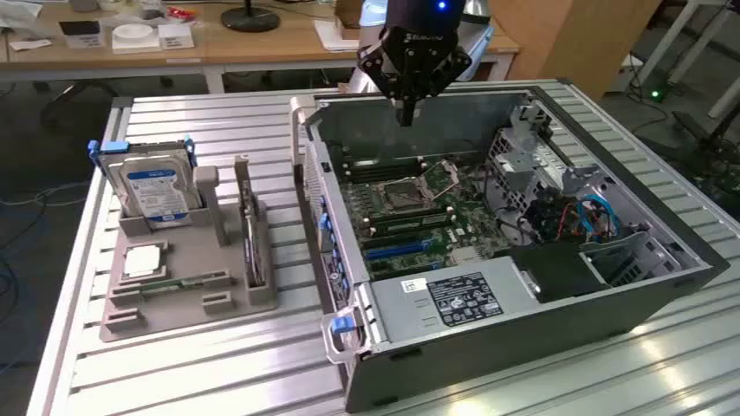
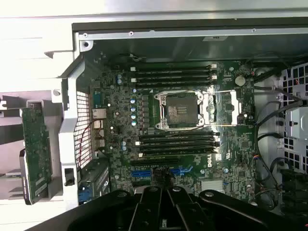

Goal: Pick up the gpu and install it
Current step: 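Reach for the gpu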

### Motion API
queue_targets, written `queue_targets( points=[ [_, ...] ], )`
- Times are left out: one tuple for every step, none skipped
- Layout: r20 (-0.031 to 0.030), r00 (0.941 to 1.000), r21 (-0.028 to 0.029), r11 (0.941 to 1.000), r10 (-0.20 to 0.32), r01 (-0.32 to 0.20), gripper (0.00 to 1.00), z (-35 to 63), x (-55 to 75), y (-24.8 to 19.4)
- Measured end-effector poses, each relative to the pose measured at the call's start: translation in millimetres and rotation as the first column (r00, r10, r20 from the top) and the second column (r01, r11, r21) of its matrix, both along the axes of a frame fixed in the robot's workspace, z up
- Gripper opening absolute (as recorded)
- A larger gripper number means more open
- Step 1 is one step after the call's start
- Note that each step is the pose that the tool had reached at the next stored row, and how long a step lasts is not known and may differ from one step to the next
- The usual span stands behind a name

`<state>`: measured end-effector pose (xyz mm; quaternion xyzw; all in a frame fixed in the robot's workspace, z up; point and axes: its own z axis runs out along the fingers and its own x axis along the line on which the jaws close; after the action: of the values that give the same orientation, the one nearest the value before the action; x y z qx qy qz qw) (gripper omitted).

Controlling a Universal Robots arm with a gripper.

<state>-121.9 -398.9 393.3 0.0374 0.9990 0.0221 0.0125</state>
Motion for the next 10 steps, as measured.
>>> queue_targets(
  points=[
    [0.0001, 1.0000, 0.0000, 1.0000, 0.000, 0.000, 0.11, 0.0, 0.0, 0.0],
    [0.0001, 1.0000, 0.0000, 1.0000, 0.000, 0.000, 0.11, 0.0, 0.0, 0.0],
    [0.0001, 1.0000, 0.0001, 1.0000, 0.000, 0.000, 0.11, -0.1, -0.1, 0.0],
    [0.0001, 1.0000, 0.0001, 1.0000, 0.000, 0.000, 0.11, -0.1, -0.6, 0.0],
    [0.0001, 1.0000, 0.0001, 1.0000, 0.000, 0.000, 0.11, 0.0, -1.0, 0.0],
    [0.0000, 1.0000, 0.0000, 1.0000, 0.000, 0.000, 0.11, 0.0, -1.4, 0.0],
    [0.0000, 1.0000, 0.0000, 1.0000, 0.000, 0.000, 0.11, 0.0, -2.1, 0.0],
    [0.0000, 1.0000, 0.0000, 1.0000, 0.000, 0.000, 0.11, 0.0, -3.0, 0.0],
    [0.0001, 1.0000, 0.0000, 1.0000, 0.000, 0.000, 0.11, 0.0, -3.8, 0.0],
    [0.0000, 1.0000, 0.0000, 1.0000, 0.000, 0.000, 0.11, 0.0, -4.5, 0.0]
  ],
)
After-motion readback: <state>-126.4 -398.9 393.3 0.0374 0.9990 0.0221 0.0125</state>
